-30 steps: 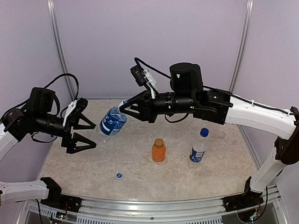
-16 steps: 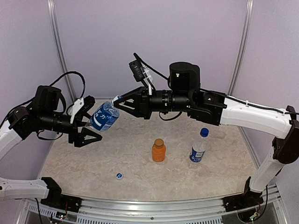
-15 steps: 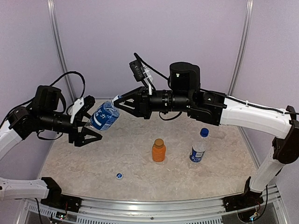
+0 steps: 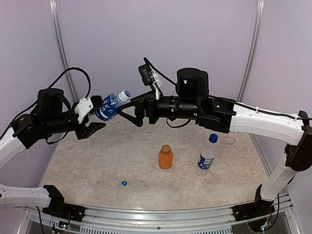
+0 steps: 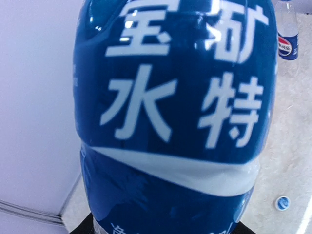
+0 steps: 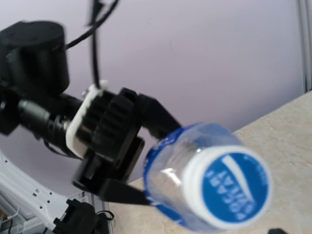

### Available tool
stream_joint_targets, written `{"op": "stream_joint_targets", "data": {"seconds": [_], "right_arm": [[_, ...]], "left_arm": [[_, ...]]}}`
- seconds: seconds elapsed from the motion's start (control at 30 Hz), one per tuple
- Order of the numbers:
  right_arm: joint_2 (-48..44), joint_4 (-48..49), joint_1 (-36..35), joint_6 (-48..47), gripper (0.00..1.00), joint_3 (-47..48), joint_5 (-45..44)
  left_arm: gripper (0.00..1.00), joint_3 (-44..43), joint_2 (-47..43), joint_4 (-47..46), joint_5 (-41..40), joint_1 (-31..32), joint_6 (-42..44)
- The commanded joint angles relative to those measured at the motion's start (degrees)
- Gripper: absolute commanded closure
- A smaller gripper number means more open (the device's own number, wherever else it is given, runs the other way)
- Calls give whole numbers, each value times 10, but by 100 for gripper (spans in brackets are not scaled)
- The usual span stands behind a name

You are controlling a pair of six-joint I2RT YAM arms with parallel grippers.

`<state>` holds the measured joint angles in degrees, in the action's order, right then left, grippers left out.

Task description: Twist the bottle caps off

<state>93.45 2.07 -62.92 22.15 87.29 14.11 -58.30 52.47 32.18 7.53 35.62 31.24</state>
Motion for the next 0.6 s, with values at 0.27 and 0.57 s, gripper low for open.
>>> {"op": "stream_joint_targets", "data": {"seconds": [0.27,0.57], "right_arm": [[0,17,54,110,29,-12,15],[19,39,60,120,34,-1,37]], "left_arm": [[56,98,-3,-317,-235,48,348],[56,109,-6,-305,-220,53,364]]}}
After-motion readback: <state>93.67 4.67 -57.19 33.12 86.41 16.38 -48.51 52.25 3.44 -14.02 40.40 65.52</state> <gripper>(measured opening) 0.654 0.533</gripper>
